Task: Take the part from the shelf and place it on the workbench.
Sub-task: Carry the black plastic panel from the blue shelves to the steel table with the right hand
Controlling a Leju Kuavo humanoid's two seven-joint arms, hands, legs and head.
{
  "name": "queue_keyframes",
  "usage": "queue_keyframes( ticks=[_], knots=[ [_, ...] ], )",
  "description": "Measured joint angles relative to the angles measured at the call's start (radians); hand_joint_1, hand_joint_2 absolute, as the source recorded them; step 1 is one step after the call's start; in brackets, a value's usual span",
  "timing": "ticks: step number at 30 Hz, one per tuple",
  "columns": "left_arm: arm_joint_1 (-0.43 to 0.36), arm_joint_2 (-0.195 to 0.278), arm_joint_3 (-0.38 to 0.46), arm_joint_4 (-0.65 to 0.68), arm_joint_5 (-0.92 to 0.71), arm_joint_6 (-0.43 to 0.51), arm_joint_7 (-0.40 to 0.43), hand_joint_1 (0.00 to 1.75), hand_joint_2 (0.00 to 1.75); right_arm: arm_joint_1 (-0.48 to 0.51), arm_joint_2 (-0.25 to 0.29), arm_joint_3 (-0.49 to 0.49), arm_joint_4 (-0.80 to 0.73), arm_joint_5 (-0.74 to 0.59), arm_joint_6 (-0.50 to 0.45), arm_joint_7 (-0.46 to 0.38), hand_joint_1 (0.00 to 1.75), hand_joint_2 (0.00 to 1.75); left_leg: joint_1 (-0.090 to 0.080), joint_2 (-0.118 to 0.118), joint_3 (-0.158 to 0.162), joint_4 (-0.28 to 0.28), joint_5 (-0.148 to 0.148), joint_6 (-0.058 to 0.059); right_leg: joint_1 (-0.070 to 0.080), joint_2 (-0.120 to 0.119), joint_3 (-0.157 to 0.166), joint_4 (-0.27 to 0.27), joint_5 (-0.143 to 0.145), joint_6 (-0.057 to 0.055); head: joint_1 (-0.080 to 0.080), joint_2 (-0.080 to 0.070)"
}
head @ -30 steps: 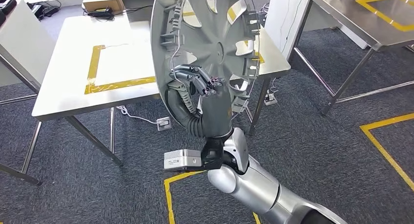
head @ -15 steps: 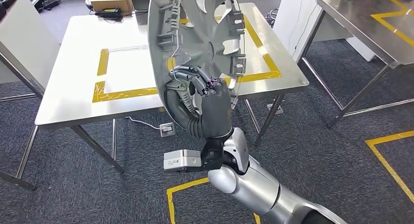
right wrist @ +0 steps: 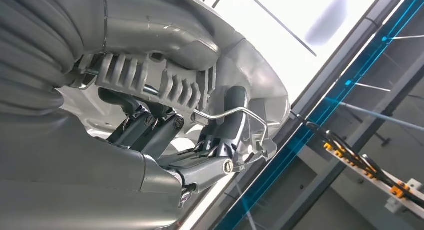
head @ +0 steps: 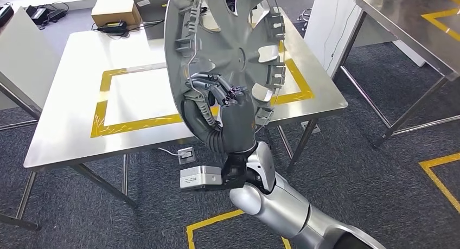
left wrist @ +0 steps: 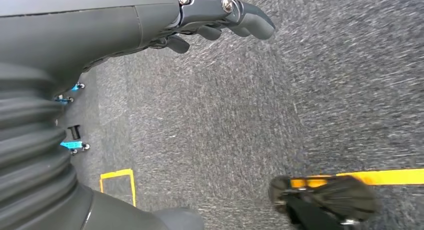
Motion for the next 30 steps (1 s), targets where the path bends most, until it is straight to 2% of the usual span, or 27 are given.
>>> queue_keyframes(
  ticks=[2, 3, 4, 5, 7, 9, 10, 12, 13, 14, 15, 16, 17, 19, 20, 22, 25, 30],
  knots=[
    [0.004, 0.004, 0.0, 0.001, 0.0, -0.009, -0.003, 0.0, 1.75, -0.002, 0.001, 0.0, 0.0, 0.001, 0.003, 0.0, 1.75, 1.75, 0.0, 0.002, 0.018, -0.126, 0.108, 0.004, 0.0, 0.001, 0.029, 0.001, -0.024, 0.005, 0.0, 0.0],
    [0.005, 0.006, 0.0, 0.001, 0.0, -0.011, -0.005, 0.0, 1.75, -0.003, 0.001, 0.0, 0.001, 0.002, 0.004, 0.0, 1.75, 1.75, -0.002, 0.004, 0.027, -0.181, 0.15, 0.01, 0.001, 0.002, 0.039, 0.001, -0.034, 0.009, -0.001, 0.0],
    [0.005, 0.007, 0.0, 0.002, 0.0, -0.012, -0.006, 0.0, 1.75, -0.005, 0.002, 0.0, 0.002, 0.003, 0.007, 0.0, 1.75, 1.75, -0.005, 0.004, 0.033, -0.215, 0.178, 0.018, 0.002, 0.002, 0.044, 0.001, -0.043, 0.014, -0.002, 0.0],
    [0.006, 0.008, 0.001, 0.002, 0.0, -0.013, -0.006, 0.0, 1.75, -0.008, 0.002, 0.001, 0.003, 0.003, 0.008, 0.001, 1.75, 1.75, -0.007, 0.004, 0.034, -0.228, 0.187, 0.028, 0.003, 0.003, 0.045, 0.003, -0.048, 0.019, -0.002, 0.0],
    [0.005, 0.008, 0.001, 0.002, 0.0, -0.012, -0.006, 0.0, 1.75, -0.012, 0.002, 0.0, 0.005, 0.003, 0.009, 0.003, 1.75, 1.75, -0.007, 0.003, 0.044, -0.229, 0.18, 0.044, 0.004, 0.003, 0.047, 0.006, -0.055, 0.029, -0.002, 0.0],
    [0.005, 0.007, 0.001, 0.001, 0.0, -0.006, -0.006, 0.0, 1.75, -0.015, 0.002, -0.001, 0.007, 0.003, 0.008, 0.005, 1.75, 1.75, -0.003, 0.001, 0.059, -0.235, 0.173, 0.056, 0.003, -0.001, 0.023, 0.055, -0.06, 0.038, 0.0, 0.0],
    [0.004, 0.007, 0.001, 0.001, 0.0, 0.0, -0.006, 0.0, 1.75, -0.016, 0.002, -0.001, 0.009, 0.004, 0.007, 0.005, 1.75, 1.75, -0.002, 0.001, 0.067, -0.238, 0.168, 0.061, 0.001, -0.003, -0.011, 0.109, -0.071, 0.044, 0.002, 0.0],
    [0.004, 0.006, 0.002, 0.001, 0.0, 0.009, -0.005, 0.0, 1.75, -0.018, 0.002, -0.001, 0.016, 0.005, 0.006, 0.005, 1.75, 1.75, -0.002, 0.001, 0.081, -0.238, 0.154, 0.066, -0.002, -0.006, -0.098, 0.234, -0.113, 0.054, 0.006, 0.0],
    [0.005, 0.006, 0.002, 0.001, 0.0, 0.011, -0.005, 0.0, 1.75, -0.018, 0.001, -0.001, 0.02, 0.005, 0.005, 0.005, 1.75, 1.75, -0.002, 0.001, 0.089, -0.238, 0.146, 0.067, -0.003, -0.006, -0.135, 0.275, -0.13, 0.056, 0.007, 0.0],
    [0.006, 0.004, 0.002, 0.001, 0.0, 0.012, -0.005, 0.0, 1.75, -0.017, 0.001, -0.001, 0.025, 0.005, 0.004, 0.005, 1.75, 1.75, -0.002, 0.0, 0.099, -0.237, 0.137, 0.066, -0.003, -0.007, -0.156, 0.284, -0.131, 0.056, 0.007, 0.0],
    [0.007, 0.003, 0.002, 0.001, -0.001, 0.012, -0.005, 0.0, 1.75, -0.017, 0.001, -0.001, 0.029, 0.005, 0.003, 0.005, 1.75, 1.75, -0.002, -0.002, 0.111, -0.237, 0.128, 0.065, -0.003, -0.007, -0.162, 0.26, -0.11, 0.054, 0.008, 0.0],
    [0.007, 0.002, 0.002, 0.001, -0.001, 0.013, -0.005, 0.0, 1.75, -0.017, 0.001, -0.001, 0.032, 0.005, 0.002, 0.006, 1.75, 1.75, -0.002, -0.003, 0.125, -0.236, 0.118, 0.062, -0.002, -0.007, -0.15, 0.203, -0.065, 0.05, 0.009, 0.0],
    [0.007, 0.0, 0.002, 0.001, -0.003, 0.013, -0.005, 0.0, 1.75, -0.018, 0.001, -0.001, 0.035, 0.004, 0.001, 0.006, 1.75, 1.75, -0.002, -0.004, 0.135, -0.236, 0.108, 0.06, 0.0, -0.009, -0.133, 0.131, -0.007, 0.043, 0.01, 0.0],
    [0.005, -0.002, 0.002, 0.002, -0.011, 0.013, -0.005, 0.0, 1.75, -0.022, 0.001, -0.002, 0.041, 0.001, 0.003, 0.007, 1.75, 1.75, -0.003, -0.006, 0.147, -0.236, 0.094, 0.051, 0.008, -0.011, -0.106, 0.028, 0.065, 0.03, 0.009, 0.0],
    [0.005, -0.002, 0.002, 0.002, -0.017, 0.014, -0.006, 0.0, 1.75, -0.026, 0.001, -0.003, 0.045, -0.003, 0.007, 0.009, 1.75, 1.75, -0.004, -0.006, 0.148, -0.235, 0.092, 0.045, 0.01, -0.011, -0.102, 0.008, 0.078, 0.025, 0.01, 0.0],
    [0.004, -0.002, 0.002, 0.002, -0.026, 0.014, -0.009, 0.0, 1.75, -0.039, 0.003, -0.006, 0.057, -0.019, 0.026, 0.014, 1.75, 1.75, -0.006, -0.005, 0.152, -0.235, 0.088, 0.039, 0.01, -0.008, -0.097, 0.004, 0.081, 0.022, 0.011, 0.0],
    [-0.001, -0.003, 0.002, 0.002, -0.036, 0.014, -0.009, 0.0, 1.75, -0.083, 0.016, -0.011, 0.105, -0.05, 0.076, 0.017, 1.75, 1.75, -0.007, -0.001, 0.161, -0.244, 0.087, 0.045, 0.01, -0.003, -0.093, 0.001, 0.079, 0.019, 0.01, 0.0],
    [-0.011, -0.003, 0.002, 0.001, -0.043, 0.014, -0.009, 0.0, 1.75, -0.217, 0.065, -0.014, 0.272, -0.051, 0.18, 0.048, 1.75, 1.75, -0.007, 0.003, 0.17, -0.263, 0.083, 0.041, 0.011, -0.001, -0.093, 0.001, 0.075, 0.014, 0.01, 0.0]
  ],
)
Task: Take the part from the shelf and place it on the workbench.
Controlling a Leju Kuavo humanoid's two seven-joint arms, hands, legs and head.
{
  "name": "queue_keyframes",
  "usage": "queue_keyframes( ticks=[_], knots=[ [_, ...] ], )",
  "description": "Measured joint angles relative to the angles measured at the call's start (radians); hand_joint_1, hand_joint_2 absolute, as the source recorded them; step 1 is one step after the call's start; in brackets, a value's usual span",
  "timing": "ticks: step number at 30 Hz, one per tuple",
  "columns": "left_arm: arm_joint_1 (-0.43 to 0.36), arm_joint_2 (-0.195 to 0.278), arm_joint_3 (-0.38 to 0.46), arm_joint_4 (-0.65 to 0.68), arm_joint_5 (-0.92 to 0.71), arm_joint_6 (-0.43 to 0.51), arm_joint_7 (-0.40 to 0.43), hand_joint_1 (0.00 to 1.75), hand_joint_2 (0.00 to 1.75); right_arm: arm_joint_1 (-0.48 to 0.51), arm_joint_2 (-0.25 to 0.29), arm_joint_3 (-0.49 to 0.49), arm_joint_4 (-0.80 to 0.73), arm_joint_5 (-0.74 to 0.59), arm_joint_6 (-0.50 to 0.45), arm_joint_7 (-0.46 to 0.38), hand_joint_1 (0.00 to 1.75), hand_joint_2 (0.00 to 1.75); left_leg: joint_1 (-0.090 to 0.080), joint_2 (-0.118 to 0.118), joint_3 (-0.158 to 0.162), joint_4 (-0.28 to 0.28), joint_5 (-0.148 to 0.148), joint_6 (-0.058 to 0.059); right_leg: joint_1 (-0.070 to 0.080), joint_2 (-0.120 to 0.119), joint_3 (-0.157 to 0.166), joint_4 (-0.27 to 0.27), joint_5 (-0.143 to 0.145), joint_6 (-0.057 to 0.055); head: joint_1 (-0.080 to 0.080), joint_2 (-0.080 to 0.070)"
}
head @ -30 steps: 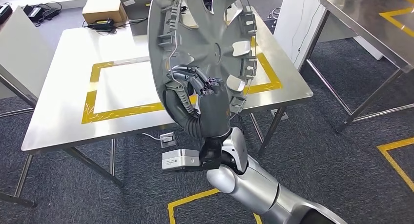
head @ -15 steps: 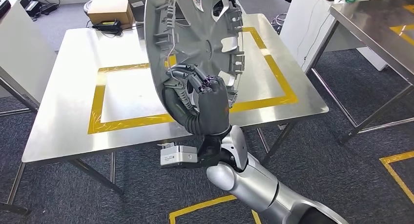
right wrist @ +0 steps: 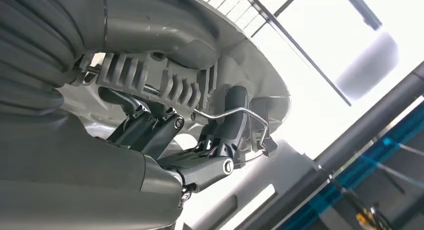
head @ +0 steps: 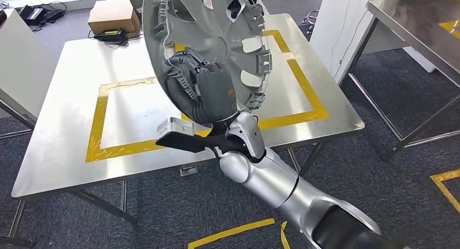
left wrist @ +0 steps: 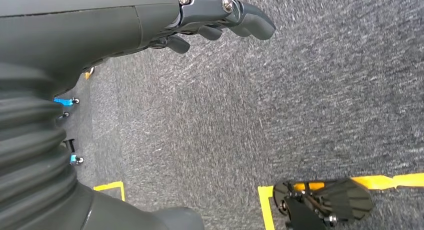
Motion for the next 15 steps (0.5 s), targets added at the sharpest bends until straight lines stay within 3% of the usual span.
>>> queue_keyframes(
  ticks=[6, 15],
  knots=[
    [0.0, 0.0, 0.0, 0.0, 0.008, -0.002, -0.012, 0.0, 1.75, -0.152, 0.082, 0.002, 0.236, 0.031, 0.096, 0.026, 1.75, 1.75, 0.001, -0.001, 0.0, -0.002, 0.006, -0.011, 0.001, -0.002, 0.001, 0.001, 0.003, -0.004, 0.0, 0.0],
    [0.003, 0.0, 0.001, 0.001, 0.01, -0.006, -0.013, 0.0, 1.75, -0.276, 0.159, 0.016, 0.477, 0.058, 0.216, 0.109, 1.75, 1.75, 0.0, -0.002, 0.001, 0.001, 0.007, -0.012, 0.0, -0.003, 0.003, 0.001, 0.005, -0.004, 0.0, 0.0]
  ],
)
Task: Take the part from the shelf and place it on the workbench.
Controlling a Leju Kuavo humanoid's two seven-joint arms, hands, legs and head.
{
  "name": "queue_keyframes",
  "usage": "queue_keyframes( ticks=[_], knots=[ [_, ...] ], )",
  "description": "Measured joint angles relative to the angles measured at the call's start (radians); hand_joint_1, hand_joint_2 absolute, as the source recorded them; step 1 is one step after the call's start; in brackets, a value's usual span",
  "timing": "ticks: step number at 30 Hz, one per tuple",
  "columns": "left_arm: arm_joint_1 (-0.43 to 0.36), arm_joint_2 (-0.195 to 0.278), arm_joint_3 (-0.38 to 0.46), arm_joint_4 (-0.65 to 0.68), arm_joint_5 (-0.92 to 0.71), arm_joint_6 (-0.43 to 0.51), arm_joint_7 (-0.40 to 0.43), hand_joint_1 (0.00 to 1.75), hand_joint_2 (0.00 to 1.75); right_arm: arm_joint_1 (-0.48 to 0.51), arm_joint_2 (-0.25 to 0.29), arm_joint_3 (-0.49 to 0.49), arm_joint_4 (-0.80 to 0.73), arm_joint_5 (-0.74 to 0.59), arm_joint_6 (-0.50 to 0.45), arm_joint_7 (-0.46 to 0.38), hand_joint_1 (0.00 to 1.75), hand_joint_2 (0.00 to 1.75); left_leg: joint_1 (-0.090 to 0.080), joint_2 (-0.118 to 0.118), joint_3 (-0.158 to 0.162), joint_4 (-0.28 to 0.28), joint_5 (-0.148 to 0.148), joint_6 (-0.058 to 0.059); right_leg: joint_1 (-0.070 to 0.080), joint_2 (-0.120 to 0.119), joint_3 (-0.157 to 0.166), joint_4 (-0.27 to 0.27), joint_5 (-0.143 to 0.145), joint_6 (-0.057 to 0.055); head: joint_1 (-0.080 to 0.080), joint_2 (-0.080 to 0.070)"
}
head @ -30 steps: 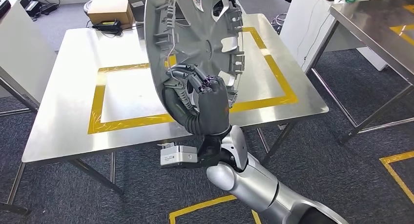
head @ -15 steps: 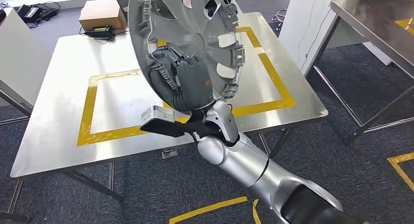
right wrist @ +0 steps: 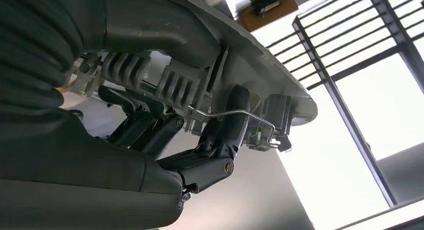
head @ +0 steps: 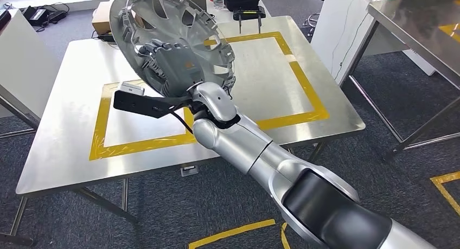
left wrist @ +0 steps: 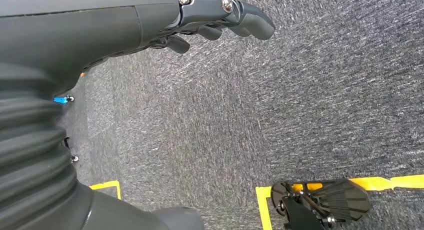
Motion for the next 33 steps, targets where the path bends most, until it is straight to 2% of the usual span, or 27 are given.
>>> queue_keyframes(
  ticks=[7, 15, 22, 33],
  knots=[
    [-0.001, 0.0, 0.001, 0.0, -0.011, -0.007, 0.004, 0.0, 1.75, -0.045, 0.014, 0.011, 0.124, 0.029, 0.077, 0.078, 1.75, 1.75, 0.0, 0.0, -0.001, 0.003, -0.001, 0.001, -0.001, 0.0, 0.001, 0.0, 0.001, 0.001, 0.0, 0.0],
    [-0.007, 0.002, 0.001, 0.0, -0.023, -0.013, 0.007, 0.0, 1.75, -0.095, -0.006, 0.024, 0.23, 0.072, 0.184, 0.235, 1.75, 1.75, -0.002, 0.0, -0.001, 0.005, -0.001, 0.002, -0.001, 0.0, 0.001, -0.001, 0.002, 0.003, 0.0, 0.0],
    [-0.007, 0.004, 0.004, 0.001, -0.023, -0.016, 0.008, 0.0, 1.75, -0.112, -0.039, 0.03, 0.266, 0.077, 0.206, 0.259, 1.75, 1.75, -0.002, 0.0, -0.001, 0.006, -0.001, 0.002, -0.001, 0.0, 0.002, -0.001, 0.003, 0.004, 0.0, 0.0],
    [-0.006, 0.004, 0.007, 0.001, -0.026, -0.016, 0.003, 0.0, 1.75, -0.119, -0.06, 0.033, 0.289, 0.091, 0.237, 0.285, 1.75, 1.75, -0.002, 0.001, 0.0, 0.006, -0.001, 0.002, -0.001, 0.001, 0.002, -0.001, 0.003, 0.004, 0.0, 0.0]
  ],
)
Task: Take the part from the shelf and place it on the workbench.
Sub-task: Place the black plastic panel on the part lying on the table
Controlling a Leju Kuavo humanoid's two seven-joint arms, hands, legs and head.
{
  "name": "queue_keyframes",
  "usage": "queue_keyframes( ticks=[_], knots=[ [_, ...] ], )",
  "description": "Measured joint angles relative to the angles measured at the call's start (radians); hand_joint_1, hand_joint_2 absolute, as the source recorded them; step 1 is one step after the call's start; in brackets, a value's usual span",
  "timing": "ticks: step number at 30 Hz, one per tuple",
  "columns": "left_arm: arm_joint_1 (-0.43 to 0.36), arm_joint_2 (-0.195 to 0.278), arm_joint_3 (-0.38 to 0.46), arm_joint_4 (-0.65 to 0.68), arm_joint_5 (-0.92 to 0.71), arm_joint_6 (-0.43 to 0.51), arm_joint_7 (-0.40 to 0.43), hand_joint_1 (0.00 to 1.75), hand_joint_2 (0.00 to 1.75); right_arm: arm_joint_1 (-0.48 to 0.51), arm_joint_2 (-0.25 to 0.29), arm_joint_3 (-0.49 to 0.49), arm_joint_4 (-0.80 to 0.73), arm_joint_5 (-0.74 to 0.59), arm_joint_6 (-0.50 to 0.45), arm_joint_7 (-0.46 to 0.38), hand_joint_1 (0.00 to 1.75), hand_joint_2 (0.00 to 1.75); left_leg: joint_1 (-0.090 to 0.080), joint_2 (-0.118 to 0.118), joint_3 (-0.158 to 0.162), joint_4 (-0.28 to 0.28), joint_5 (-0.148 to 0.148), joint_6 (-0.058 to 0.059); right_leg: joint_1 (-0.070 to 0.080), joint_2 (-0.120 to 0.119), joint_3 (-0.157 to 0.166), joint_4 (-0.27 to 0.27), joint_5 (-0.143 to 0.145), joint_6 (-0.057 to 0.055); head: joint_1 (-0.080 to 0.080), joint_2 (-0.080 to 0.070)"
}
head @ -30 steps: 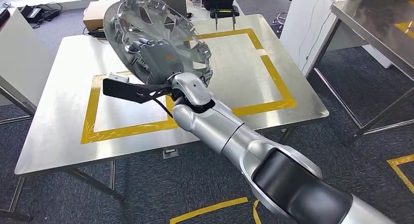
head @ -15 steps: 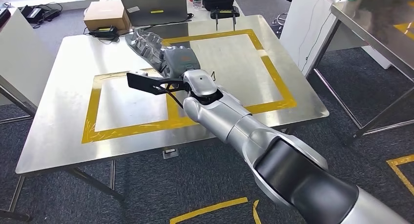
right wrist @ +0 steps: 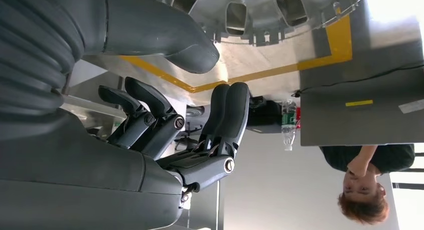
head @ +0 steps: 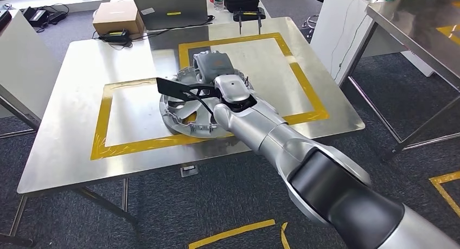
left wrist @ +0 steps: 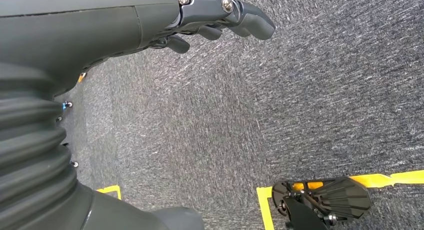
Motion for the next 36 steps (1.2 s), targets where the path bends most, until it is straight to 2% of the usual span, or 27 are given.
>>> queue_keyframes(
  ticks=[4, 7, 11, 23, 36],
  knots=[
    [0.0, 0.0, 0.005, 0.0, 0.001, 0.0, -0.001, 0.0, 1.75, 0.0, -0.003, 0.0, 0.002, 0.001, 0.004, 0.003, 0.0, 0.0, 0.0, 0.0, 0.0, 0.0, 0.0, 0.0, 0.0, 0.0, 0.0, 0.0, 0.0, 0.0, 0.0, 0.0],
    [0.0, 0.0, 0.009, 0.0, 0.004, 0.0, -0.003, 0.0, 1.75, 0.0, -0.005, 0.0, 0.004, 0.002, 0.007, 0.002, 0.0, 0.0, 0.0, 0.0, 0.0, 0.0, 0.0, 0.0, 0.0, 0.0, 0.0, 0.0, 0.0, 0.0, 0.0, 0.0],
    [0.0, 0.001, 0.015, 0.0, 0.01, 0.002, -0.009, 0.0, 0.0, 0.0, -0.008, 0.0, 0.005, 0.0, 0.0, -0.006, 0.0, 0.0, 0.0, 0.0, 0.0, 0.0, 0.0, 0.0, 0.0, 0.0, 0.0, 0.0, 0.0, 0.0, 0.0, 0.0],
    [-0.001, 0.0, 0.016, 0.0, -0.002, -0.003, -0.008, 0.0, 0.0, -0.002, -0.006, -0.017, 0.001, -0.01, -0.07, -0.069, 0.0, 0.0, 0.0, 0.0, 0.0, 0.0, 0.0, 0.0, 0.0, 0.0, 0.001, 0.0, 0.0, 0.0, 0.0, 0.0],
    [-0.001, 0.0, 0.016, 0.0, -0.003, -0.003, -0.007, 0.0, 0.0, -0.01, -0.002, -0.021, -0.005, -0.01, -0.081, -0.071, 0.0, 0.0, 0.0, 0.0, 0.0, 0.0, 0.0, 0.0, 0.0, 0.0, 0.001, 0.0, 0.0, 0.0, 0.0, 0.0]
  ],
)
